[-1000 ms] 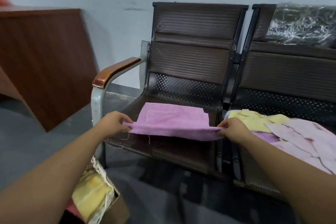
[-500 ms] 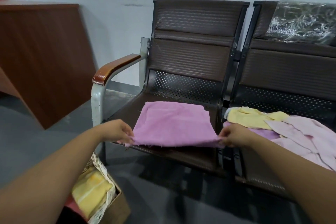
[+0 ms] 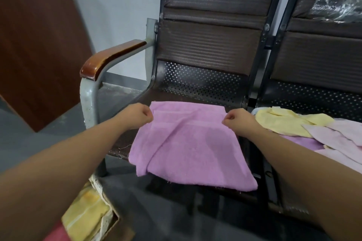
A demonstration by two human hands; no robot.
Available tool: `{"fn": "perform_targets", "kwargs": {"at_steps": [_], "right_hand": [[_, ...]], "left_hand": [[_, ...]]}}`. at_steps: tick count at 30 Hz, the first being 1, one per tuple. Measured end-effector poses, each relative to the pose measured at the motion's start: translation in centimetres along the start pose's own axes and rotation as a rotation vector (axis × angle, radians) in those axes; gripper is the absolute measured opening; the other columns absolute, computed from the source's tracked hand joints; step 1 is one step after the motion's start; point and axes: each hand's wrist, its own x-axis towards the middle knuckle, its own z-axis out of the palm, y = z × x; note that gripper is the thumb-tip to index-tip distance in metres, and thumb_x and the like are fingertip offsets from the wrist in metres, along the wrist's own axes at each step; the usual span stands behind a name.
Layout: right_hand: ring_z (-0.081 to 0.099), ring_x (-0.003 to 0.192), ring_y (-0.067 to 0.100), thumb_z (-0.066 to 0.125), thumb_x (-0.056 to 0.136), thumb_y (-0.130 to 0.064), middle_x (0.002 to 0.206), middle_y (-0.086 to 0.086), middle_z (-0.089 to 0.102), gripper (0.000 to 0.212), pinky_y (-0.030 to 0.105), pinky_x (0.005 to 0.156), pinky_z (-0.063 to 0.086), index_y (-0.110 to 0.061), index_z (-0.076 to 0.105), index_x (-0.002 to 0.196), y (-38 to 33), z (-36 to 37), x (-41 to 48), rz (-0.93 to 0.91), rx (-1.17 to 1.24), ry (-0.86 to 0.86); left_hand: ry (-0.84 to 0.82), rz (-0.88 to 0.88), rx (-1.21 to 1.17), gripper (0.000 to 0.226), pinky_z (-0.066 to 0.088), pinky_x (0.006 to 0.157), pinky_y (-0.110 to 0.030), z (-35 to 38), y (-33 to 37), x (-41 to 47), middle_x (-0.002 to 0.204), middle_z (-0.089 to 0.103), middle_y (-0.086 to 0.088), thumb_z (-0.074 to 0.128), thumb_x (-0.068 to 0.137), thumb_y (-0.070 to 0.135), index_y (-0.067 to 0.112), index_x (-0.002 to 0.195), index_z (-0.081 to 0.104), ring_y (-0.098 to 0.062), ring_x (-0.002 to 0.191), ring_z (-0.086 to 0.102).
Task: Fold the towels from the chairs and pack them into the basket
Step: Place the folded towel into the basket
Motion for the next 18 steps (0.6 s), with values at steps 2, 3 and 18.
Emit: {"fn": "perform_targets", "kwargs": {"at_steps": [2, 3, 18], "right_hand": [[0.059, 0.08, 0.016, 0.062, 0.094, -0.017, 0.095, 0.005, 0.072, 0.017, 0.023, 0.059, 0.038, -0.007, 0.075, 0.097, 0.3, 0.9, 2.2, 0.006, -0.019, 0.038], [0.059, 0.081, 0.016, 0.061, 0.095, -0.017, 0.1, 0.006, 0.072, 0.017, 0.023, 0.059, 0.038, -0.008, 0.074, 0.101, 0.8, 1.4, 3.6, 0.018, -0.016, 0.054], [0.053, 0.115, 0.031, 0.057, 0.098, -0.035, 0.122, 0.007, 0.056, 0.026, 0.046, 0.097, 0.041, -0.026, 0.067, 0.119, 6.4, 6.7, 14.5, -0.049, -0.339, 0.021]], "left_hand": [[0.058, -0.013, -0.03, 0.016, 0.049, 0.08, -0.027, 1.0, 0.5, 2.6, 0.092, 0.072, 0.0, 0.06, 0.092, 0.021, 0.015, 0.094, 0.075, -0.018, 0.087, 0.065], [0.082, -0.023, -0.034, 0.017, 0.047, 0.077, -0.026, 1.8, 0.5, 4.1, 0.094, 0.072, -0.001, 0.059, 0.092, 0.02, 0.014, 0.095, 0.075, -0.018, 0.085, 0.064], [0.101, 0.029, 0.163, 0.006, 0.051, 0.072, -0.032, 6.7, -2.3, 13.9, 0.097, 0.069, 0.0, 0.073, 0.086, 0.021, 0.019, 0.092, 0.072, -0.018, 0.077, 0.062]]}}
